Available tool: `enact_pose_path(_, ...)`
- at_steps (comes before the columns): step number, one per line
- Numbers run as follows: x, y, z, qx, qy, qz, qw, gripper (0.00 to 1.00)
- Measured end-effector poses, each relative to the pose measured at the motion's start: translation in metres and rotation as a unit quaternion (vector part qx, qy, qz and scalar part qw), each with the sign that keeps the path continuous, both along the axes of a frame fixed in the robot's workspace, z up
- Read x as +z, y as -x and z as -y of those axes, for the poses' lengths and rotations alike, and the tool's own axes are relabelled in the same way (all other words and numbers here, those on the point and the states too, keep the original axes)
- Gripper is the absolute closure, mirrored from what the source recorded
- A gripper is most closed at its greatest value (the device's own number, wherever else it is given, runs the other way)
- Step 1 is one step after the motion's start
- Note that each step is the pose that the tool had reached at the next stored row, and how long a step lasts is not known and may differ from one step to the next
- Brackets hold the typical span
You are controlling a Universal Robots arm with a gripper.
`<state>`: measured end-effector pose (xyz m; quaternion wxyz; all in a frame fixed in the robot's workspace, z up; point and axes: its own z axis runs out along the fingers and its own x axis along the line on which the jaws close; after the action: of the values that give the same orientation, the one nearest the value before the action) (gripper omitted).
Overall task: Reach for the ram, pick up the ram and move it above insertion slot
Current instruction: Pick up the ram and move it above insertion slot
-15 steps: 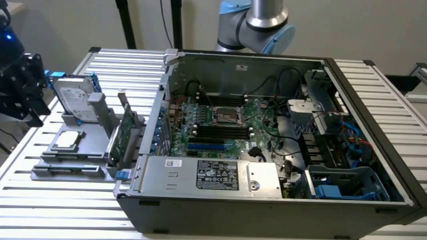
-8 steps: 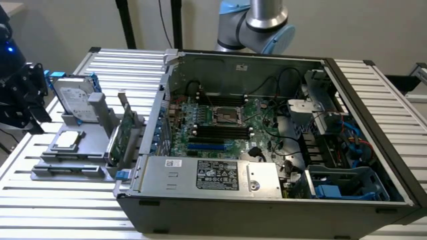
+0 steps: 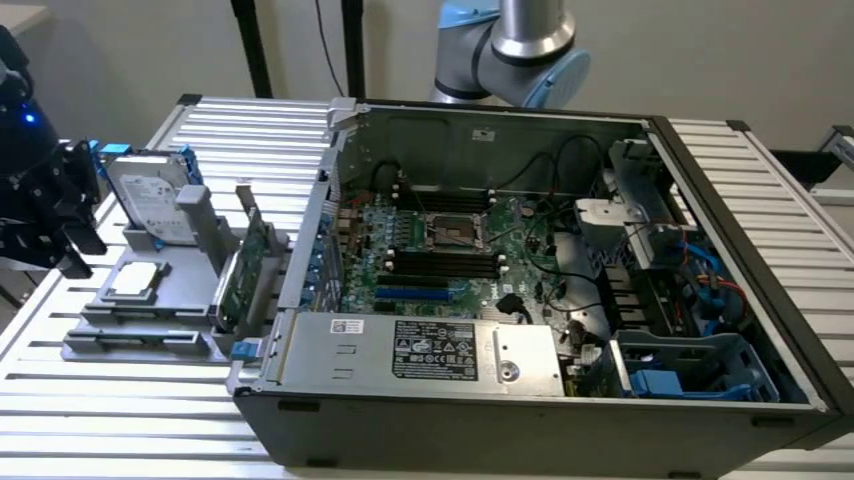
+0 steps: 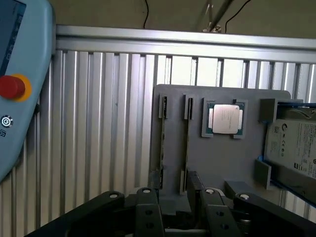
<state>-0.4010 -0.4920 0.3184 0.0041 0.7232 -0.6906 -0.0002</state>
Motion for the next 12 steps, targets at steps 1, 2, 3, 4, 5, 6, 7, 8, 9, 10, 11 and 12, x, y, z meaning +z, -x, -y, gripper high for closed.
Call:
enact_pose_path(1,-0.002,0.0,0.0,0.0,0.0,0.0,1.0,0.64)
enact_pose_path(2,-0.0038,0.001,0.0,0.0,0.0,0.0,1.0,0.64)
enact_pose_path(3,-0.0056,0.001,0.0,0.0,0.0,0.0,1.0,0.64)
enact_pose_path(4,-0.0074,0.001,0.0,0.0,0.0,0.0001,1.0,0.64)
enact_pose_path(5,-0.0094,0.002,0.0,0.0,-0.0001,0.0001,1.0,0.64)
enact_pose_path(6,-0.0111,0.002,0.0,0.0,0.0,0.0001,1.0,0.64)
enact_pose_path(7,-0.0128,0.003,0.0,0.0,0.0,0.0001,1.0,0.64)
enact_pose_path(8,-0.0146,0.003,0.0,0.0,0.0,0.0,1.0,0.64)
enact_pose_path(9,-0.0164,0.003,0.0,0.0,0.0,0.0,1.0,0.64)
enact_pose_path(10,-0.0185,0.003,0.0,0.0,0.0,0.0001,1.0,0.64)
enact_pose_path(11,-0.0202,0.004,0.0,0.0,0.0,0.0,1.0,0.64)
enact_pose_path(12,-0.0219,0.004,0.0,0.0,0.0,0.0,1.0,0.64)
